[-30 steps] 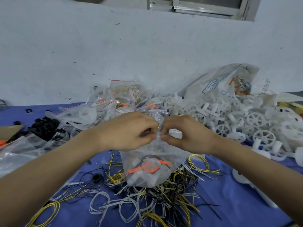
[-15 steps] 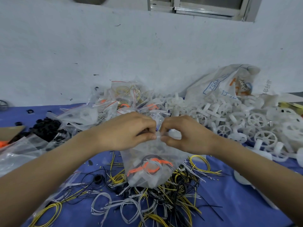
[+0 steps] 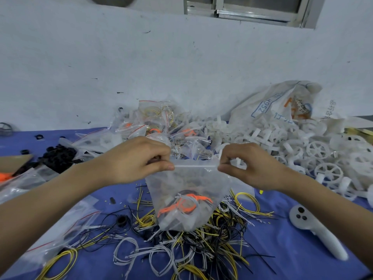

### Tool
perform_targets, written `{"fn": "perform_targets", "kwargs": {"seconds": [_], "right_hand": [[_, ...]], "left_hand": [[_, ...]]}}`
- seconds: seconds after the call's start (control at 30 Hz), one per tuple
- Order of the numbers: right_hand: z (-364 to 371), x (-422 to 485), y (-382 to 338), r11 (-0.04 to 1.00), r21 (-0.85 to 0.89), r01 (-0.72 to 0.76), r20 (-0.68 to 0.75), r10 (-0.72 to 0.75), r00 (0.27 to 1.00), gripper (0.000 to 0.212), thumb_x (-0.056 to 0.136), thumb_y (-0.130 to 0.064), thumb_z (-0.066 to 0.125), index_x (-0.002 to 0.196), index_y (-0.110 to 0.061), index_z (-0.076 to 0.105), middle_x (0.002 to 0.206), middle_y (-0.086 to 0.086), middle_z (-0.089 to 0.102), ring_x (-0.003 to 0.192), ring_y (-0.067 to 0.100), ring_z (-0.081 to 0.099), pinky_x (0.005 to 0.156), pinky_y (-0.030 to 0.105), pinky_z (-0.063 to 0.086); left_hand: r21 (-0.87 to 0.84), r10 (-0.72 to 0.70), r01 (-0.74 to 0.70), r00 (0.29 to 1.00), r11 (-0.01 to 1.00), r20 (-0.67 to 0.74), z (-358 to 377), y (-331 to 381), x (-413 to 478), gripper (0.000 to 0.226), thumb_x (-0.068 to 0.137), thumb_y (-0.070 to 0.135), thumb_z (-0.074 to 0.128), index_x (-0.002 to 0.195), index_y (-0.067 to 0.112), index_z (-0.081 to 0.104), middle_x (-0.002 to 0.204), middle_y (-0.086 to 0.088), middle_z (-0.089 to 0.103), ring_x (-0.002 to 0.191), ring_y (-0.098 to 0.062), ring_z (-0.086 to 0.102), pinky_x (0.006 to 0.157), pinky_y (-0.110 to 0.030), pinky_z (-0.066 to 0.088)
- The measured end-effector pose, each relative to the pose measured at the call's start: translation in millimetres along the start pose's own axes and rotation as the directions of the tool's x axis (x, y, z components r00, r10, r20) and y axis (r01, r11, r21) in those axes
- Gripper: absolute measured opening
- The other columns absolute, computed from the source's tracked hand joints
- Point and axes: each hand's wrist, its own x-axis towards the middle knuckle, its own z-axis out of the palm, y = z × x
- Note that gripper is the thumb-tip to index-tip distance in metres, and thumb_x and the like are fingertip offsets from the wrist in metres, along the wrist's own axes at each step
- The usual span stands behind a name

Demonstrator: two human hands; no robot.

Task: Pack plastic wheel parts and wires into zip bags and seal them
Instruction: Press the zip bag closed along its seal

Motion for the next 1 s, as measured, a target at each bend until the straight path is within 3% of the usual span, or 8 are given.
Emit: {"fn": "perform_targets", "kwargs": {"seconds": [0.1, 0.2, 0.43, 0.67, 0.8, 0.9, 0.97, 1.0], "right_hand": [[-1, -4, 6, 0.999, 0.003, -0.04, -0.014, 0.04, 0.999, 0.024, 0.085, -0.012, 0.068, 0.066, -0.003, 0.057, 0.063, 0.001, 0.056, 0.062, 0.011, 0.048, 0.063, 0.017, 0.037], [-3, -9, 12, 0.994, 0.01, -0.108, -0.044, 0.108, 0.993, 0.03, 0.082, -0.017, 0.071, 0.061, -0.019, 0.05, 0.059, -0.008, 0.05, 0.061, 0.002, 0.047, 0.059, 0.01, 0.034], [-1, -14, 21, 0.975, 0.006, -0.222, -0.033, 0.222, 0.974, 0.043, 0.079, -0.029, 0.069, 0.055, -0.024, 0.034, 0.053, -0.001, 0.041, 0.058, 0.012, 0.038, 0.055, 0.018, 0.03], [3, -17, 24, 0.966, 0.022, -0.256, -0.049, 0.257, 0.965, 0.042, 0.07, -0.047, 0.06, 0.051, -0.023, 0.032, 0.046, -0.006, 0.048, 0.054, 0.016, 0.046, 0.052, 0.016, 0.032], [6, -16, 22, 0.961, 0.054, -0.272, -0.037, 0.275, 0.961, 0.043, 0.071, -0.047, 0.06, 0.048, -0.026, 0.031, 0.042, -0.017, 0.05, 0.053, 0.016, 0.056, 0.053, 0.021, 0.038], [10, -18, 31, 0.902, 0.269, -0.337, -0.09, 0.372, 0.924, 0.04, 0.069, -0.046, 0.066, 0.048, -0.021, 0.042, 0.047, -0.006, 0.048, 0.047, 0.017, 0.048, 0.055, 0.032, 0.04], [27, -25, 28, 0.788, 0.475, -0.392, 0.047, 0.422, 0.906, 0.019, 0.067, -0.032, 0.077, 0.067, -0.023, 0.06, 0.07, -0.007, 0.062, 0.063, 0.007, 0.059, 0.066, 0.024, 0.045], [44, -30, 25, 0.759, 0.502, -0.414, 0.162, 0.388, 0.907, 0.021, 0.069, -0.022, 0.08, 0.082, -0.031, 0.066, 0.086, -0.012, 0.068, 0.078, -0.002, 0.063, 0.074, 0.014, 0.046]], "left_hand": [[0.007, -0.012, 0.012, 1.0, 1.0, -0.028, -1, -4, -5, 0.04, 0.085, 0.053, 0.048, 0.064, 0.02, 0.048, 0.058, 0.009, 0.046, 0.055, -0.007, 0.045, 0.057, -0.028, 0.039], [0.021, -0.011, 0.012, 0.999, 1.0, -0.046, -3, -8, -8, 0.04, 0.088, 0.056, 0.052, 0.063, 0.026, 0.043, 0.056, 0.011, 0.042, 0.055, -0.005, 0.041, 0.055, -0.023, 0.034], [0.017, 0.013, -0.012, 0.999, 1.0, -0.053, -4, -12, -11, 0.032, 0.087, 0.055, 0.042, 0.063, 0.036, 0.034, 0.057, 0.011, 0.04, 0.057, -0.005, 0.042, 0.056, -0.017, 0.033], [0.002, 0.057, -0.057, 0.994, 0.998, -0.097, 6, -22, -17, 0.052, 0.088, 0.064, 0.032, 0.063, 0.02, 0.04, 0.058, 0.008, 0.042, 0.055, -0.011, 0.041, 0.055, -0.027, 0.037], [0.02, 0.056, -0.055, 0.993, 0.998, -0.105, 12, -26, -19, 0.048, 0.089, 0.06, 0.037, 0.063, 0.02, 0.041, 0.057, 0.006, 0.044, 0.054, -0.012, 0.042, 0.055, -0.023, 0.036], [-0.137, -0.145, 0.113, 0.958, 0.984, -0.249, 24, -34, -22, 0.033, 0.09, 0.049, 0.051, 0.063, 0.03, 0.048, 0.058, 0.007, 0.051, 0.057, -0.007, 0.047, 0.058, -0.021, 0.038], [-0.535, -0.437, 0.212, 0.834, 0.818, -0.338, 49, -29, -31, 0.019, 0.091, 0.04, 0.056, 0.074, 0.033, 0.057, 0.07, 0.012, 0.059, 0.066, -0.004, 0.053, 0.068, -0.022, 0.044], [-0.669, -0.545, 0.2, 0.758, 0.716, -0.357, 70, -22, -37, 0.011, 0.093, 0.039, 0.053, 0.084, 0.034, 0.059, 0.081, 0.017, 0.062, 0.076, -0.003, 0.057, 0.075, -0.02, 0.046]]}}
